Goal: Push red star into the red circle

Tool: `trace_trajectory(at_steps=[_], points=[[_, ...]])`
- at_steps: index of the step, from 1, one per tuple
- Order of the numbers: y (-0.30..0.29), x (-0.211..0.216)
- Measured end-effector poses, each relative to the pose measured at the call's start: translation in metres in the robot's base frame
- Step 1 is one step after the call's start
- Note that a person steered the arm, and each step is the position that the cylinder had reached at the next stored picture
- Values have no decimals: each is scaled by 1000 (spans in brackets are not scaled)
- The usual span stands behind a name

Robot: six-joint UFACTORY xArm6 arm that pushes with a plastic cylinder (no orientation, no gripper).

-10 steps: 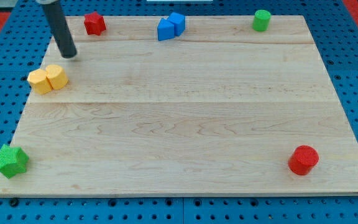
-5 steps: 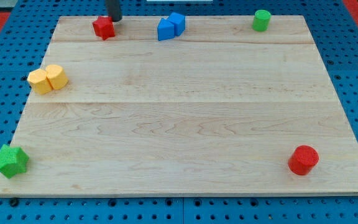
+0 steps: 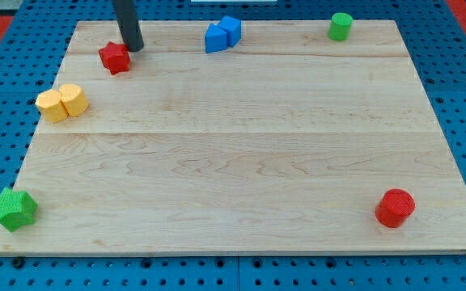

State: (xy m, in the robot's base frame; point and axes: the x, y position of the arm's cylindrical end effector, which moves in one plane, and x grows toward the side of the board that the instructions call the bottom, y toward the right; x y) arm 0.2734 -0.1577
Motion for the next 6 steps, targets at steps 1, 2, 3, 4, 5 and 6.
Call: trace_trajectory(at_steps=[1, 2, 3, 4, 5, 6], points=[[-36, -15], [-75, -30], [-97, -11], [-27, 4], [35, 30], [8, 39]])
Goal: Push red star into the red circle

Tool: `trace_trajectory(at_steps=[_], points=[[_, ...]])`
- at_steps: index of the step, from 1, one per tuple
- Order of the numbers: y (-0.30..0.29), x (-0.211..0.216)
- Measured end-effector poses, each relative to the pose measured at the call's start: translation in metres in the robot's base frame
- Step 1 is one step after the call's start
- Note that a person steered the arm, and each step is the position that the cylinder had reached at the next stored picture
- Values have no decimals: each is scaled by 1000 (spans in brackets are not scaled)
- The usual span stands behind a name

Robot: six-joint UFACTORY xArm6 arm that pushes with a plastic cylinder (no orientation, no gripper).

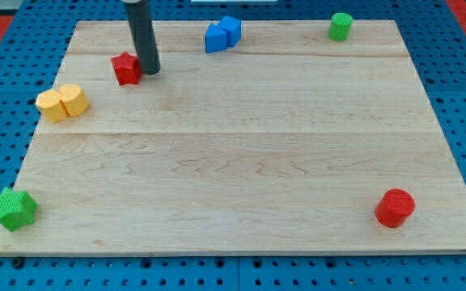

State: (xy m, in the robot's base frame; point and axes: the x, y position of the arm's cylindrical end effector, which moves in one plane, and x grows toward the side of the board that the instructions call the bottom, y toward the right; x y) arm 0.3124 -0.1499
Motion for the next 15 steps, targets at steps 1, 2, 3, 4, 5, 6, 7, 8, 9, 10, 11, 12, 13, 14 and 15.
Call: trace_trajectory(at_steps=[1, 2, 3, 4, 5, 6, 7, 8, 9, 10, 11, 12, 13, 14, 15], points=[[-31, -47], [-81, -65], [-84, -46], [-16, -40], [-33, -15], [-53, -24], [-91, -22], [-78, 10], [-16, 21], [41, 32], [70, 76], [111, 105], [160, 143], [201, 180], [240, 221]])
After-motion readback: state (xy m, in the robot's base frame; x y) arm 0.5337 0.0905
